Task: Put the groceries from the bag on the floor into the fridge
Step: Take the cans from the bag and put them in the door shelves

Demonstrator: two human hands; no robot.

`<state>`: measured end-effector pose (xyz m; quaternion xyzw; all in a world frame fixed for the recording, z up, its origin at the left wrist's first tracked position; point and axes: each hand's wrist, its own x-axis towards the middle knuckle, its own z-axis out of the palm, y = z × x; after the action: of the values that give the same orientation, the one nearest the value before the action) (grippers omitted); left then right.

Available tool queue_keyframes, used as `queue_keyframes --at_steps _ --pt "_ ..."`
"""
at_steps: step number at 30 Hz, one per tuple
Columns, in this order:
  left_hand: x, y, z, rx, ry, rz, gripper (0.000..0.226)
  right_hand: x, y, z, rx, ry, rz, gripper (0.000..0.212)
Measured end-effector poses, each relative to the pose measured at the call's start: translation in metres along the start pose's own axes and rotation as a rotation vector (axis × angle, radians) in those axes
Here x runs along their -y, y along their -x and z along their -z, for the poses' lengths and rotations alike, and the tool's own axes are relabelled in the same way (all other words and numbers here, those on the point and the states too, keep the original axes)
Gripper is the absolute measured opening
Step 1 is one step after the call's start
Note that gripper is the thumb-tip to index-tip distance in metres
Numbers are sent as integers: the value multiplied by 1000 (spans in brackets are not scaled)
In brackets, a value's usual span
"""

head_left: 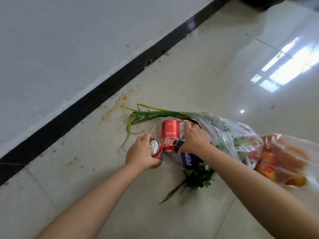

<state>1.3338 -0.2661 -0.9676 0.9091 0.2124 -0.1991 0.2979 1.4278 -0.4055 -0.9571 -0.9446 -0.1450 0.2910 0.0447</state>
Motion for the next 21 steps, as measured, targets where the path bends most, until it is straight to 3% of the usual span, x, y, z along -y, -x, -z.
queue_keyframes --at_steps 3,6,11,16,21 --pt "-9 -3 3 37 -92 -14 69 0 9 3 81 202 113 74" --pt "-16 0 2 35 -130 -31 65 -2 15 6 136 249 116 61" --pt "-41 21 20 -19 -182 -50 66 -6 43 26 -4 144 173 64" --pt "-102 75 96 -84 -155 -66 68 -5 112 124 -167 -185 192 65" --pt "-209 151 205 -123 -157 -168 70 -15 207 259 -354 -401 152 67"
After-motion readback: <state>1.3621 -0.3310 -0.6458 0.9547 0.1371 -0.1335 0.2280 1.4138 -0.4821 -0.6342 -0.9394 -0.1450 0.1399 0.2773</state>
